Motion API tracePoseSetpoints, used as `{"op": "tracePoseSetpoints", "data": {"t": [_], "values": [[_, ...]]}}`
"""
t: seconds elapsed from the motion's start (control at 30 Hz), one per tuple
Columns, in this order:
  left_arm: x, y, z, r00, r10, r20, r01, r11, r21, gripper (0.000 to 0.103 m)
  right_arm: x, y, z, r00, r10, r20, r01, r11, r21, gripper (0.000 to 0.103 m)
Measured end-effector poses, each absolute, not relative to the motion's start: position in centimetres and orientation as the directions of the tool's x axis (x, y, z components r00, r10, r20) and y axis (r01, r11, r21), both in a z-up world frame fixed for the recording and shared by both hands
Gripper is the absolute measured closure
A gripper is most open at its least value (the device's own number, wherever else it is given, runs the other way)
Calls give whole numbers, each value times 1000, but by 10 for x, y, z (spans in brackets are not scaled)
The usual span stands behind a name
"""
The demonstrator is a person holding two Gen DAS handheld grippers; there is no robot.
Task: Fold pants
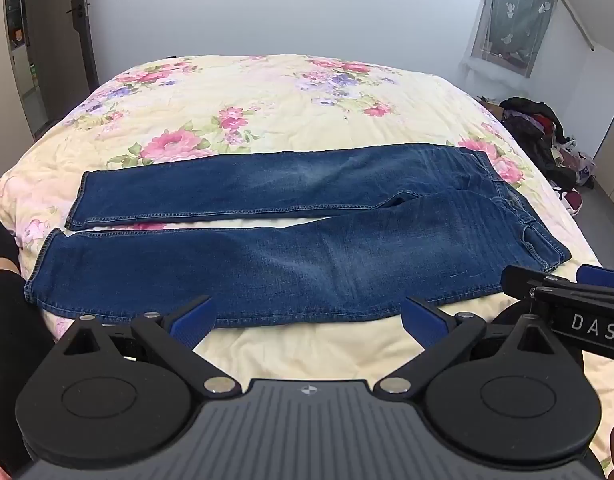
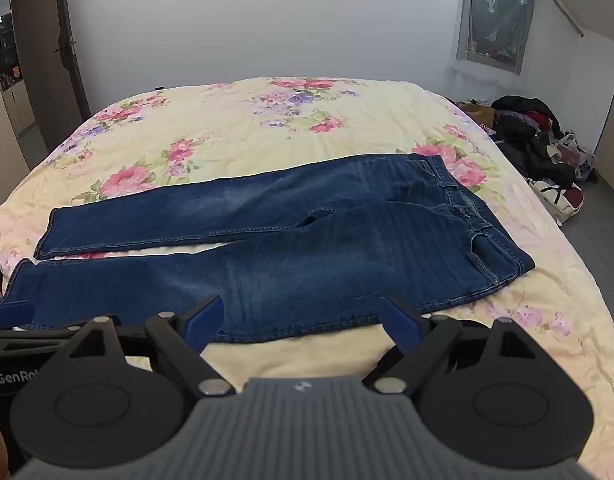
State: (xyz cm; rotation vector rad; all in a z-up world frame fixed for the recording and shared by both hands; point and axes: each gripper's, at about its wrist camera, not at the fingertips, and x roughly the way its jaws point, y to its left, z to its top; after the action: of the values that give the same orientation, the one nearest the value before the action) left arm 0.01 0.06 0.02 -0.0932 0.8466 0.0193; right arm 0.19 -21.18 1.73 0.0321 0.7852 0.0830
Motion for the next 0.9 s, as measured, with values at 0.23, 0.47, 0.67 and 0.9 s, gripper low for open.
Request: {"op": "tracePoseSetpoints", "data": {"t": [0.23,0.47,0.67,0.9], "values": [[0,2,1,663,-23,-749,-48,996,-74,0,1,-211,19,708,76,-702,-59,997,49,21],[0,0,0,663,-16,-749,-53,996,-68,0,-1,-211,21,708,71,-703,-57,997,43,21],[0,0,0,663,-16,-748,-53,996,-68,0,1,-210,19,706,70,-705,-57,997,42,21],[0,0,0,664,-15,-747,-54,996,-68,0,1,-209,20,706,70,-705,-58,997,41,21]]}}
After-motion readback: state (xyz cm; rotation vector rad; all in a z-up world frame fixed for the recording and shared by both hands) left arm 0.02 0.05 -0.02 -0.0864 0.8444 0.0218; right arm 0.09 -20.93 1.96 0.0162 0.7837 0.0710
